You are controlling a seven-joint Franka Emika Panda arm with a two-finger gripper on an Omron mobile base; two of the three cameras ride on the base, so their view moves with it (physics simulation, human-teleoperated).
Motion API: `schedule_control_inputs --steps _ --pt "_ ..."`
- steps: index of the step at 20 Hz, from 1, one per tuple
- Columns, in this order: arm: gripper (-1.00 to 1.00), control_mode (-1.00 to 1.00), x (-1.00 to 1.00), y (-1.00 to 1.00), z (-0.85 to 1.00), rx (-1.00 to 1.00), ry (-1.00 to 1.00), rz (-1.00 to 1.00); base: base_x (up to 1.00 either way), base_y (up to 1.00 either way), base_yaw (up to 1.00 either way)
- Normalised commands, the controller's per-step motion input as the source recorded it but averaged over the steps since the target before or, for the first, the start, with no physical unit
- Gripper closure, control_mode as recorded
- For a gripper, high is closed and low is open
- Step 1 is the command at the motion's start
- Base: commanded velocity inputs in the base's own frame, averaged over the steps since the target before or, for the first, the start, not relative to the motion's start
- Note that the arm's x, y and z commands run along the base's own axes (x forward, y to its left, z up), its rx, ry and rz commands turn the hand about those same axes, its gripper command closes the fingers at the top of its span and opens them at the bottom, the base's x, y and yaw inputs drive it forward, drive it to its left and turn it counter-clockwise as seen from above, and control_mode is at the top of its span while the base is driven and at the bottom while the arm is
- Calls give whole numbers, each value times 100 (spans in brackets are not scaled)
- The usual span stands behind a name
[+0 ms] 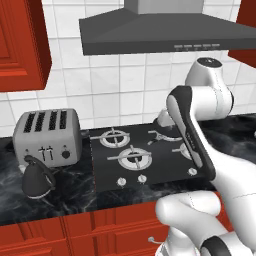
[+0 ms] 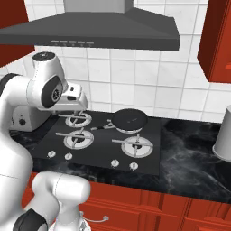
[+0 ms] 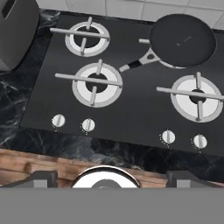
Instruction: Pick the kettle from the counter and place it on a stove burner. Then turn the burner on.
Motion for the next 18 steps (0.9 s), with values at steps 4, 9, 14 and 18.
schedule_control_inputs --steps 4,9,14,18 --pt "-100 -100 -14 29 -3 0 0 10 0 0 0" --pt "-100 -100 -5 37 -1 0 0 13 0 0 0" --pt "-100 -100 -3 39 -3 0 0 15 0 0 0" --pt "-100 -100 -1 44 -4 0 0 16 0 0 0"
